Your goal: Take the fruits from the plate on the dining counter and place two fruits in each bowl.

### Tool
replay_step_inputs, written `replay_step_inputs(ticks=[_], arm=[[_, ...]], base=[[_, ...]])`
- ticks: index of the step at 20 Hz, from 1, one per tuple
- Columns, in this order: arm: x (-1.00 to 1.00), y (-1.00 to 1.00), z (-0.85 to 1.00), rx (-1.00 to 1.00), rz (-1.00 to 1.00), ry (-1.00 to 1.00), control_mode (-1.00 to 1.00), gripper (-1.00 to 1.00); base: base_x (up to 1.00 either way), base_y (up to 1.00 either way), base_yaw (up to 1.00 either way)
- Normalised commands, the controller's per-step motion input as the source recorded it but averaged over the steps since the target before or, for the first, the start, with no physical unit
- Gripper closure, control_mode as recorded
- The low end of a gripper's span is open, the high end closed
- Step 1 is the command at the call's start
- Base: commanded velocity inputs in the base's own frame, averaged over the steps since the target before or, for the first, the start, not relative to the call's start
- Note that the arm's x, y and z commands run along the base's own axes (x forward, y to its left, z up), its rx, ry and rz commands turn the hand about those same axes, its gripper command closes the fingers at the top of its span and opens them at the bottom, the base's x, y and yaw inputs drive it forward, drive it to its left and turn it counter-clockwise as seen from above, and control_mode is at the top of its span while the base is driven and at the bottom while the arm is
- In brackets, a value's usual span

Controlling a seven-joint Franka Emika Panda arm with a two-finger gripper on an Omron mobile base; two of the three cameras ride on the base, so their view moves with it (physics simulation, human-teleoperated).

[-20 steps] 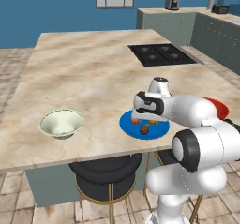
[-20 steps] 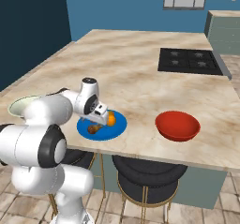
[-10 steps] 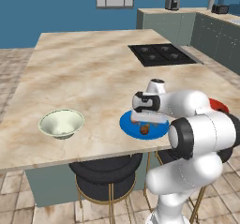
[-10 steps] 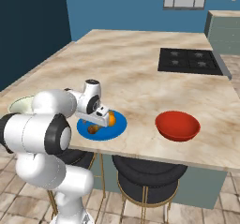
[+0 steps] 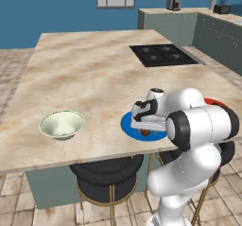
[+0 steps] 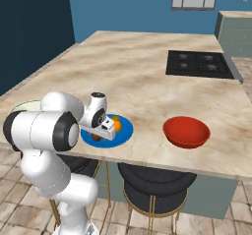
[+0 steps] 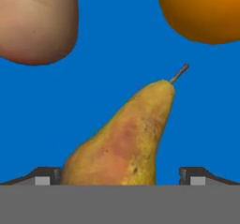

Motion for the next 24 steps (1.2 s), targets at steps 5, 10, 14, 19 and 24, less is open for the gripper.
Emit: replay_step_inputs(ticks=[5,10,14,19,24], arm=[[0.02,0.0,-0.1,0.0,-0.02,0.0,-1.0,-1.0],[0.0,0.0,0.0,0.0,0.0,0.0,-1.0,1.0],[0.0,0.0,-0.01,0.0,0.0,0.0,-1.0,1.0],[0.0,-0.06,0.09,0.0,0.0,0.0,-1.0,1.0],[-0.29,-0.18,0.89,0.03,0.0,-0.02,-1.0,1.0]], base=[[0.0,0.0,0.0],[0.0,0.0,0.0],[0.0,0.0,0.0],[0.0,0.0,0.0],[0.0,0.0,0.0]])
